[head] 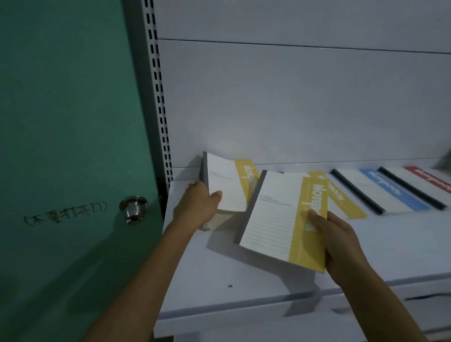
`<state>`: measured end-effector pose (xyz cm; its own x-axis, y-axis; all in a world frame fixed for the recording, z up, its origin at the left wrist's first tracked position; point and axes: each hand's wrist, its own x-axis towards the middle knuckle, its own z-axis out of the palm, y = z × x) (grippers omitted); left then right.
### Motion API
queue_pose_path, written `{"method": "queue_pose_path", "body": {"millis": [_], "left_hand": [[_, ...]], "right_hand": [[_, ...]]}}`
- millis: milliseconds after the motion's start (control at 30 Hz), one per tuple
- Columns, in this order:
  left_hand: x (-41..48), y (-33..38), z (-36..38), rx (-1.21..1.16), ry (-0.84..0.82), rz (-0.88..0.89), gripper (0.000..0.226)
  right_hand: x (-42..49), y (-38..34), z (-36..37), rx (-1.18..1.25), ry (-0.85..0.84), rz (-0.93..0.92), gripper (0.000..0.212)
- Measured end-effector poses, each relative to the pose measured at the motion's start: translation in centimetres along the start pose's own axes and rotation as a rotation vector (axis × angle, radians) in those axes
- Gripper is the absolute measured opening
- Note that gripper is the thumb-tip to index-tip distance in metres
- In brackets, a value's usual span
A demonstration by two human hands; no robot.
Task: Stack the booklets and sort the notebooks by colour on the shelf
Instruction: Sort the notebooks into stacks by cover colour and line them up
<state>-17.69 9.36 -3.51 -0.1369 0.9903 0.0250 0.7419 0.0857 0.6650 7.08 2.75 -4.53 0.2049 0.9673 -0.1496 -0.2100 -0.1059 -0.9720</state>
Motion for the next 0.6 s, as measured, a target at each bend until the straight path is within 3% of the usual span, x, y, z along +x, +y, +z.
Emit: {"method": "queue_pose_path", "body": {"millis": [167, 300, 400, 600], "left_hand": [[-2.5, 0.6, -1.0, 0.013, 0.270, 0.105, 0.024], [-5.6, 2.4, -1.9, -0.121, 0.461, 0.223, 0.015], [-9.0, 4.5, -1.7, -0.195, 0.398, 0.312, 0.009], [-15.7, 10.3, 4.4, -0.550, 0.104, 0.313, 0.010]], "right_hand": [[-2.2, 1.1, -0.8, 0.002, 0.122, -0.022, 0.010], [-3.5, 2.2, -1.4, 0.137, 0.133, 0.060, 0.013], [-4.6, 2.6, -2.4, 0.273, 0.053, 0.155, 0.018], [-7.5, 2.1, -9.3, 0.308, 0.102, 0.033, 0.013]]}}
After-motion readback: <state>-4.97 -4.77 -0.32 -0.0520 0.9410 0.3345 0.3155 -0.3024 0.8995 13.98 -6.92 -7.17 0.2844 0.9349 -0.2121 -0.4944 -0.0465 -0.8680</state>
